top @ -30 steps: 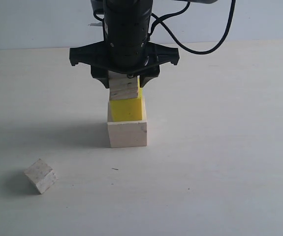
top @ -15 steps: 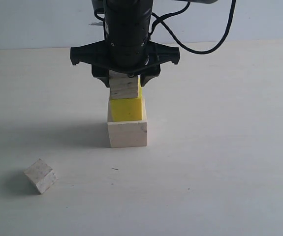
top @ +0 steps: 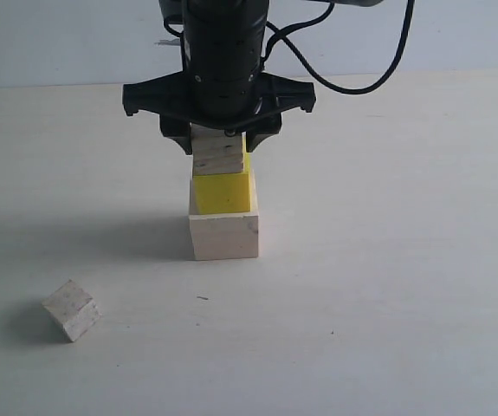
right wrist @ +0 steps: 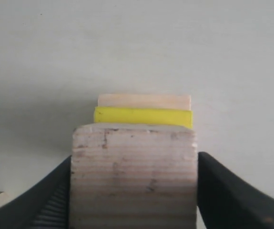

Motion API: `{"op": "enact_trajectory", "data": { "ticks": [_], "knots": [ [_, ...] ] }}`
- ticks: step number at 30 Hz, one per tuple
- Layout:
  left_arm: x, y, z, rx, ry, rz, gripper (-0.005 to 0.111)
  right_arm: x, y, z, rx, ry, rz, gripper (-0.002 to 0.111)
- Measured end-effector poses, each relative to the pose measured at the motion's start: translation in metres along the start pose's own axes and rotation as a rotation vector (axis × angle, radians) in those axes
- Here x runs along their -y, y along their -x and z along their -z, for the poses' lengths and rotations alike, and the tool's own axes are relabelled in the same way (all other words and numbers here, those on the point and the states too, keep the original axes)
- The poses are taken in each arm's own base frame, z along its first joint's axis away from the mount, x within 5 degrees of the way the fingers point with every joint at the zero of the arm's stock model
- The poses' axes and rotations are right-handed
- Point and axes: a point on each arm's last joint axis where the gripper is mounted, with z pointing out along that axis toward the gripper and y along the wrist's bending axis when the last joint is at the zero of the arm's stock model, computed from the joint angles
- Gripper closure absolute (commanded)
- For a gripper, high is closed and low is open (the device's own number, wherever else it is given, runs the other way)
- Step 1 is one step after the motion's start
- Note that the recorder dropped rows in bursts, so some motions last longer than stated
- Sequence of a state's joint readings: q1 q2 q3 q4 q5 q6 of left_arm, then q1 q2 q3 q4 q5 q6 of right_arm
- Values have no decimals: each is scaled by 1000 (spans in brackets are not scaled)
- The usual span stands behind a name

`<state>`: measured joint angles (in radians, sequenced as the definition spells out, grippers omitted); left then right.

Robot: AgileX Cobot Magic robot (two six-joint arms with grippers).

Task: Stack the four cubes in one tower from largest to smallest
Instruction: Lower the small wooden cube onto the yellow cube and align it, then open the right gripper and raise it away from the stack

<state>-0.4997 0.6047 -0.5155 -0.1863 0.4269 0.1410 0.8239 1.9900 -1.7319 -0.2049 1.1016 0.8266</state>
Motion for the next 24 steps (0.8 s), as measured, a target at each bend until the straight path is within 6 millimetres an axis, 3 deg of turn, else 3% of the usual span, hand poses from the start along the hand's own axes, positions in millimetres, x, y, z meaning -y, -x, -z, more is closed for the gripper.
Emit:
{"op": "enact_trajectory", "data": {
  "ticks": [4, 13, 24],
  "knots": [
    [0, 0, 0, 0, 0, 0, 107, -2, 0, 0, -1, 21, 3, 31],
    [0, 0, 0, 0, 0, 0, 107, -3, 0, 1, -1, 33, 2, 30],
    [0, 0, 2, 8, 0, -1, 107, 9, 5, 40, 81, 36, 10, 30]
  ]
}}
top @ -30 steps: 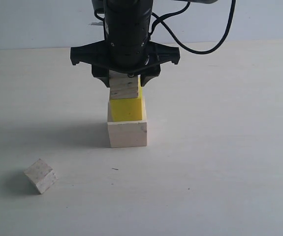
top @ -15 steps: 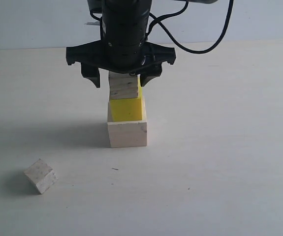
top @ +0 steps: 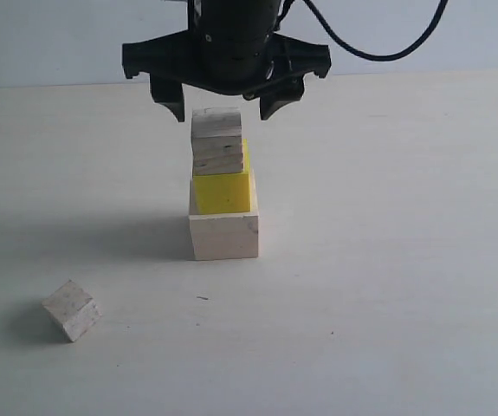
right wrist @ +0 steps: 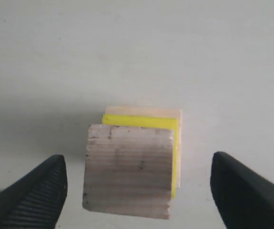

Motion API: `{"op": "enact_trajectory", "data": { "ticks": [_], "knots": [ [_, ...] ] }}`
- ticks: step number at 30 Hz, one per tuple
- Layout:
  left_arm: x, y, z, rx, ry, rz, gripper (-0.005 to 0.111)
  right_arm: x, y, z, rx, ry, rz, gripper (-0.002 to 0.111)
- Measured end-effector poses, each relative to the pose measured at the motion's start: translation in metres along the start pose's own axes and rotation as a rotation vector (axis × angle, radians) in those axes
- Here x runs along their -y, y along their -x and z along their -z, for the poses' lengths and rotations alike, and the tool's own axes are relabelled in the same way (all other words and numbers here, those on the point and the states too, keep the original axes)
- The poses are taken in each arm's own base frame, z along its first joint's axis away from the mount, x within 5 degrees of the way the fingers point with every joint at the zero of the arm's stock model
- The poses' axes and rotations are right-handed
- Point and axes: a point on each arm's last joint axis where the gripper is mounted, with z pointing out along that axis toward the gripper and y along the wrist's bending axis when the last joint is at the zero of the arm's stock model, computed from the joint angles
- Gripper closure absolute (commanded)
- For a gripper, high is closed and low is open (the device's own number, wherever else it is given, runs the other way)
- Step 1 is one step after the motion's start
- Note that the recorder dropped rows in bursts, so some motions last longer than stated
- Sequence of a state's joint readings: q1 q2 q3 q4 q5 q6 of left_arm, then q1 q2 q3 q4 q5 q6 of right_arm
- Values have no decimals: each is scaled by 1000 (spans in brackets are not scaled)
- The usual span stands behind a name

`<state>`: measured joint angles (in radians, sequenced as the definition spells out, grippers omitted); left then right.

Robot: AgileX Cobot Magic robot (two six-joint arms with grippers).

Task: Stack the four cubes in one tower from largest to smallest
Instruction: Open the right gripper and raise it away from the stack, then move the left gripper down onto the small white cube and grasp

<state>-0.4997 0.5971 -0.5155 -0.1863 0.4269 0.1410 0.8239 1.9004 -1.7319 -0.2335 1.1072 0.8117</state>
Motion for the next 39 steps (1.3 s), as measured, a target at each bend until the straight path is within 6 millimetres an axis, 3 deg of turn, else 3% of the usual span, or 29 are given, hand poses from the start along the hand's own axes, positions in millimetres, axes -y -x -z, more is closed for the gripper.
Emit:
{"op": "enact_trajectory", "data": {
  "ticks": [4, 7, 9, 11, 13, 16, 22, 27, 30, 36, 39],
  "knots": [
    [0, 1, 4, 20, 0, -1, 107, 3, 2, 20, 32, 29, 24, 36],
    [0, 1, 4, 23, 0, -2, 107, 5, 1, 36, 39, 71, 63, 53],
    [0, 1, 4, 23, 0, -2, 107, 7, 1, 46, 48, 93, 108, 68],
    [0, 1, 4, 23, 0, -2, 107, 10, 1, 59, 74, 104, 214, 97],
    [0, 1, 4, 23, 0, -2, 107, 13, 1, 68, 96, 98, 351, 108],
    [0, 1, 4, 23, 0, -4, 107, 21, -4, 78, 63, 64, 549, 108],
    [0, -3, 3, 11, 0, -4, 107, 41, -20, 96, 140, 75, 586, 108],
    [0, -3, 2, 6, 5, -15, 107, 85, -75, 107, 116, 134, 552, 108],
    [-1, -6, -10, -52, 7, -18, 107, 120, -114, 119, 118, 147, 541, 108],
    [-3, -5, -35, -203, -5, -72, 106, 154, -147, 138, 189, 178, 526, 108],
    [-4, -9, -52, -319, -17, -87, 98, 167, -161, 145, 224, 193, 519, 108]
  ]
}}
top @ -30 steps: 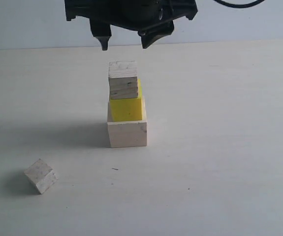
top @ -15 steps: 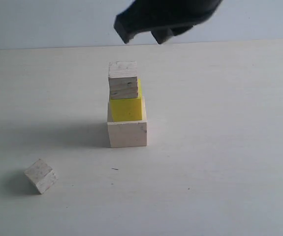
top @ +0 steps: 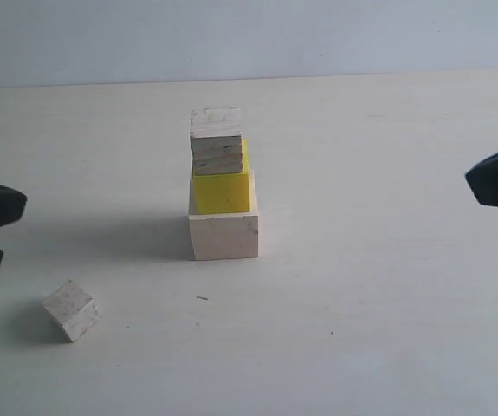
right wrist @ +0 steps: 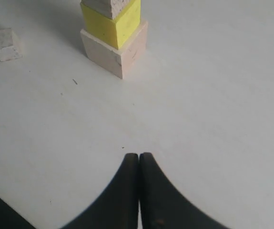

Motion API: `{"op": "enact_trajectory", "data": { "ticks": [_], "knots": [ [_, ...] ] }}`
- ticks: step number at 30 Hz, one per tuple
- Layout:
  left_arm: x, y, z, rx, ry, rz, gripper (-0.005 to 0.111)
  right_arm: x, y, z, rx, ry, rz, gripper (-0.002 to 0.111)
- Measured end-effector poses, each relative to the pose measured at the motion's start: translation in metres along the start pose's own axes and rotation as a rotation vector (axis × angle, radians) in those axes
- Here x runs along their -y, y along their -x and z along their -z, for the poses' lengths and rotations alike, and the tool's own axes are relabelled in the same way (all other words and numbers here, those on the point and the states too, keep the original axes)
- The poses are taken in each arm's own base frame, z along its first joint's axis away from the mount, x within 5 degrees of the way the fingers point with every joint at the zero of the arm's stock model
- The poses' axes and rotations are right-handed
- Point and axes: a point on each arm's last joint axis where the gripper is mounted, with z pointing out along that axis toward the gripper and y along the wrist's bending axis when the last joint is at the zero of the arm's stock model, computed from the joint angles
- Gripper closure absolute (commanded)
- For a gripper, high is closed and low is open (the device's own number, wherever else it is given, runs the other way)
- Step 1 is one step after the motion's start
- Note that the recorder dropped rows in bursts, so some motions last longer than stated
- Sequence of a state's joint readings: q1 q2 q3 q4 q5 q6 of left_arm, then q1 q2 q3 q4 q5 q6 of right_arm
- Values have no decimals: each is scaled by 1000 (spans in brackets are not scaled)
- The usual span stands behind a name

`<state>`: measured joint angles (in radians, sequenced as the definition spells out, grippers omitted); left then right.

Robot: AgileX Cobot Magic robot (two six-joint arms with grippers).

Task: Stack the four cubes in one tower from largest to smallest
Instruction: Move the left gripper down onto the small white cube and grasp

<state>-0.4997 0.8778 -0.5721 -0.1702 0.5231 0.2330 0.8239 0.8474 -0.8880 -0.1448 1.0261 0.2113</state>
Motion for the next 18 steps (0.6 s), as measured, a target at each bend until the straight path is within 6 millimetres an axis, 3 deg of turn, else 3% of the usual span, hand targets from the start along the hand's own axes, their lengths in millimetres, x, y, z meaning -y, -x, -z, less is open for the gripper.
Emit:
{"op": "enact_trajectory", "data": {
  "ticks": [6, 8, 12, 18],
  "knots": [
    [-3, 0, -42, -195, -25, -45, 54, 6, -29, 3, 12, -14, 8, 108],
    [-5, -2, -56, -251, -34, -65, 45, 8, -38, 1, 5, -29, 18, 108],
    [-6, -7, -79, -343, -45, -80, 42, 9, -49, -5, 14, -34, 28, 108],
    [-9, -10, -108, -442, -54, -93, 42, 10, -51, -3, 82, -25, 30, 108]
  ]
}}
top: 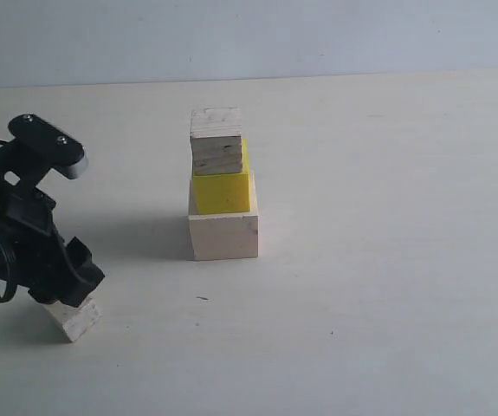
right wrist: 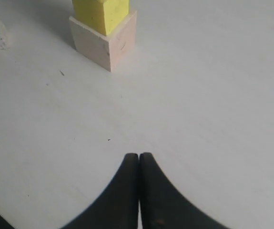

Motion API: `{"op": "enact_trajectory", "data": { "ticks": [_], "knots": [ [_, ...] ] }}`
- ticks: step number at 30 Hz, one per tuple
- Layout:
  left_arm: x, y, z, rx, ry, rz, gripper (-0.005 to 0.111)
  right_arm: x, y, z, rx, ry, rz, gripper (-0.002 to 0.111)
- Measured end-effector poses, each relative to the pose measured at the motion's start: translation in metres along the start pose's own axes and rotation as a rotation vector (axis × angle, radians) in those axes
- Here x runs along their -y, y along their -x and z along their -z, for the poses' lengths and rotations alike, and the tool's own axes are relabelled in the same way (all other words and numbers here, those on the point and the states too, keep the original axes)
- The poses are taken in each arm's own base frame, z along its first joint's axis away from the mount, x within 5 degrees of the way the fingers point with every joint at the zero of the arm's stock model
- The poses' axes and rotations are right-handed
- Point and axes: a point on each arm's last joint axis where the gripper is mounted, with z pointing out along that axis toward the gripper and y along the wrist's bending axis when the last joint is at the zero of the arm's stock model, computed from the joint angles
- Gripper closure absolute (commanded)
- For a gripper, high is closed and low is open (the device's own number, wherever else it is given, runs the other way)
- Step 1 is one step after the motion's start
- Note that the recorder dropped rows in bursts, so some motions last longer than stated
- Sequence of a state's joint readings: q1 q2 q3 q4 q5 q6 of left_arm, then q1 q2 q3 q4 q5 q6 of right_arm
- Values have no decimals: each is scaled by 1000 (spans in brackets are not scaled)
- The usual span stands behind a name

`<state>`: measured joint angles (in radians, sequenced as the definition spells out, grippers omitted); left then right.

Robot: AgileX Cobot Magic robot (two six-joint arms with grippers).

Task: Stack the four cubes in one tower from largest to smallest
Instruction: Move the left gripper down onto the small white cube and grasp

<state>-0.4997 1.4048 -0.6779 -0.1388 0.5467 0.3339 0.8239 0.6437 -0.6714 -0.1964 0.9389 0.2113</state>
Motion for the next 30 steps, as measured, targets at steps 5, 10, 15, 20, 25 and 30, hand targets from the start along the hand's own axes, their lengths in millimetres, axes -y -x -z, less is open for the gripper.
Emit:
{"op": "enact_trajectory", "data": {
  "ticks": [5, 10, 15, 20, 25, 30],
  "knots": [
    [-3, 4, -15, -55, 1, -21, 42, 0, 0, 2, 19, 3, -2, 108],
    [-4, 3, -25, -110, -12, -22, 42, 1, 1, 2, 25, -3, 3, 108],
    [-4, 1, -29, -139, -20, -21, 42, 1, 1, 2, 29, -2, 3, 108],
    [-4, 1, -31, -146, -22, -22, 42, 1, 1, 2, 29, -2, 3, 108],
    [-4, 1, -31, -146, -20, -26, 42, 1, 1, 2, 31, -2, 3, 108],
    [-4, -1, -37, -171, -20, -34, 42, 1, 1, 2, 31, -2, 3, 108]
  ]
}}
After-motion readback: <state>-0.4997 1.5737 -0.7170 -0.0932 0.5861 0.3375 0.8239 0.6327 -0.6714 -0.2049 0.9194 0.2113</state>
